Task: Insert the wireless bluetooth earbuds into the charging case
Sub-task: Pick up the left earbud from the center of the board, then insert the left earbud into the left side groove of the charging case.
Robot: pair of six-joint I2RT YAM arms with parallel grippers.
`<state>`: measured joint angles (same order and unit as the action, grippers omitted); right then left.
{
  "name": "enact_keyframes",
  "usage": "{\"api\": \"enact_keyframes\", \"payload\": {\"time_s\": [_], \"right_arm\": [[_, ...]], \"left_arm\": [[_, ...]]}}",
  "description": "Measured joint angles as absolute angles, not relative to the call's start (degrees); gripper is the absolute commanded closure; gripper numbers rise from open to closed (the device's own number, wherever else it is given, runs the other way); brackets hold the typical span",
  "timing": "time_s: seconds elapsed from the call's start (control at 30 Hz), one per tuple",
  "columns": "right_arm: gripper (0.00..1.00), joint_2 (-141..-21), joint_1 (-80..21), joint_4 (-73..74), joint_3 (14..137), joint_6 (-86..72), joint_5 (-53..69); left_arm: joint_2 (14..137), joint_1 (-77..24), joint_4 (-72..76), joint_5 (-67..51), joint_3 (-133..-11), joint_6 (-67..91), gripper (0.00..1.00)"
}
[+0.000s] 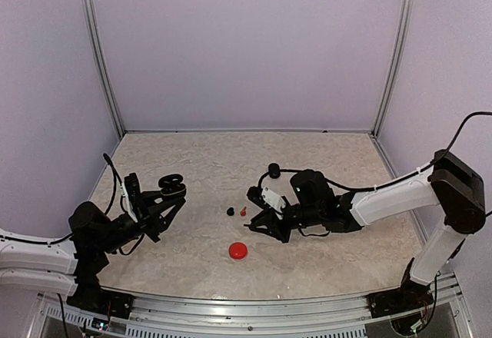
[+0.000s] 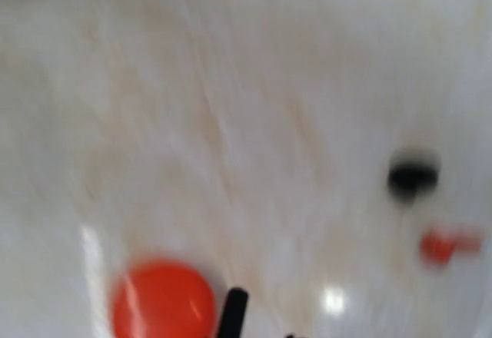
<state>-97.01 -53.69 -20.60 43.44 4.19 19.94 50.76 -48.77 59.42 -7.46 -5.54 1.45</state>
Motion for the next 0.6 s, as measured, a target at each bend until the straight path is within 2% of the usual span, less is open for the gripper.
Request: {"api": "enact_keyframes", "payload": {"time_s": [0.3, 0.6], "right_arm": [[0.84, -84.3, -58.8, 2.5, 58.9, 5.0, 19.8], [0.85, -82.6, -70.0, 24.3, 74.2, 11.4, 12.1]], "left_arm": [[51.3, -51.0, 55.4, -10.1, -6.6, -8.1, 1.00], [53.3, -52.1, 53.8, -17.8, -7.1, -9.0, 1.00]]}}
